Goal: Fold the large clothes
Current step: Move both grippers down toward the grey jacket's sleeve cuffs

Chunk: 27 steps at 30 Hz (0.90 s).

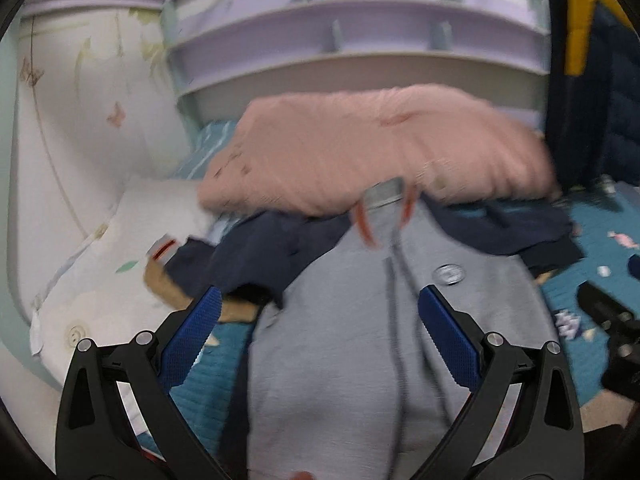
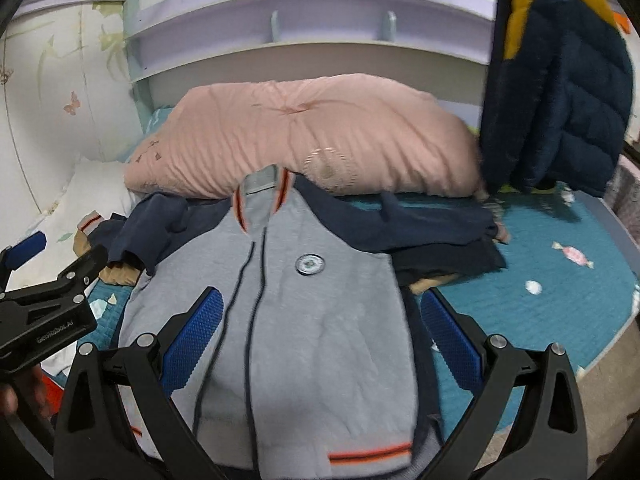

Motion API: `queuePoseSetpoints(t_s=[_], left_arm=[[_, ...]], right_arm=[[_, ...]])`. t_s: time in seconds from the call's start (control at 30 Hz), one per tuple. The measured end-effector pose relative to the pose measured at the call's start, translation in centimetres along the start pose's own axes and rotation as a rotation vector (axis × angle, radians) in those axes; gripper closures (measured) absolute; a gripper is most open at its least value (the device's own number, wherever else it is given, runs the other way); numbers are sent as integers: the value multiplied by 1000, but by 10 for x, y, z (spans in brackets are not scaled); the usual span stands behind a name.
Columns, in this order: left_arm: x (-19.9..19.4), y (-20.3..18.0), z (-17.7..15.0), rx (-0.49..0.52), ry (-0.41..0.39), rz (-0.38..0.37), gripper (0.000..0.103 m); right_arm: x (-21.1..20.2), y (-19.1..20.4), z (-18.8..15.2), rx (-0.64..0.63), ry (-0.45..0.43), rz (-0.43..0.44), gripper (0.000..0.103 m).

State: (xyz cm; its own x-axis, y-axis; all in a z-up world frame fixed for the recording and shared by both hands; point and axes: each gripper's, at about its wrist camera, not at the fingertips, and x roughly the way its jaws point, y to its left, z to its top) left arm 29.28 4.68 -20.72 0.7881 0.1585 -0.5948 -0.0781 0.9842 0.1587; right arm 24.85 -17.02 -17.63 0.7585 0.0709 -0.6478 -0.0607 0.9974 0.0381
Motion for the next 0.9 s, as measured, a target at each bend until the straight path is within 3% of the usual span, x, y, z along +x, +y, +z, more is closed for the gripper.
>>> queuePoseSetpoints(t_s=[0.13,0.33,0.57,0.77,0.9], left_arm=[[53,49,-6,-106,111,-53,5],[114,120,-19,-245,180,-59,5],[175,210,-22,-338,202,-38,5],[228,285,-20,-567,221,-131,5],[255,305,-20,-629,222,-164,5]], right_arm=[[38,21,9,-25,11,28,7],[89,53,12,-65,68,78,7],[143,89,11,-131,113,117,7],[174,113,3,-134,168,150,7],[187,122,-3,-148,194,157,7]])
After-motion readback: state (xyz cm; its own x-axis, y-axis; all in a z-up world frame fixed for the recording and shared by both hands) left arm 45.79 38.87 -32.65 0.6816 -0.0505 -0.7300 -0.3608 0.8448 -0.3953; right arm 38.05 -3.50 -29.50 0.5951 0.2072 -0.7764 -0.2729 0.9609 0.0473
